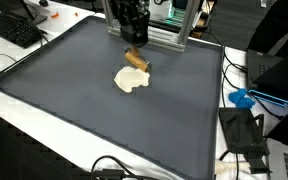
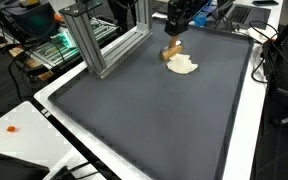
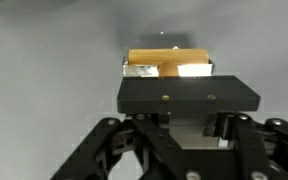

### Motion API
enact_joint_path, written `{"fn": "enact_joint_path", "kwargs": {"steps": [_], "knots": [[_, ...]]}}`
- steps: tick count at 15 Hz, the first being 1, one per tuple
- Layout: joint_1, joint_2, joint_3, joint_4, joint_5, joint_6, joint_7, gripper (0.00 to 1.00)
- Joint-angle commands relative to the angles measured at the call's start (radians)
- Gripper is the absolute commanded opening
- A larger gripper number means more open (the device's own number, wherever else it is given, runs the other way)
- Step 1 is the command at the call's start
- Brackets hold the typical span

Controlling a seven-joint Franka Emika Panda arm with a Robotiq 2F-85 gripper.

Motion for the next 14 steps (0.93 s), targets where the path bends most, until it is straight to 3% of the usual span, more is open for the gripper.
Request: {"fn": "enact_joint_path", "kwargs": {"steps": [1,8,14], "knots": [[-0.011,-0.041,0.003,0.017,-0.004,-0.051,-0.034,0.34],[-0.011,-0.209,0.026,-0.023,-0.001,-0.12,-0.125,0.34],[-0.005,-0.385,0.071,-0.141,0.008,-0.11,-0.196,0.34]]}}
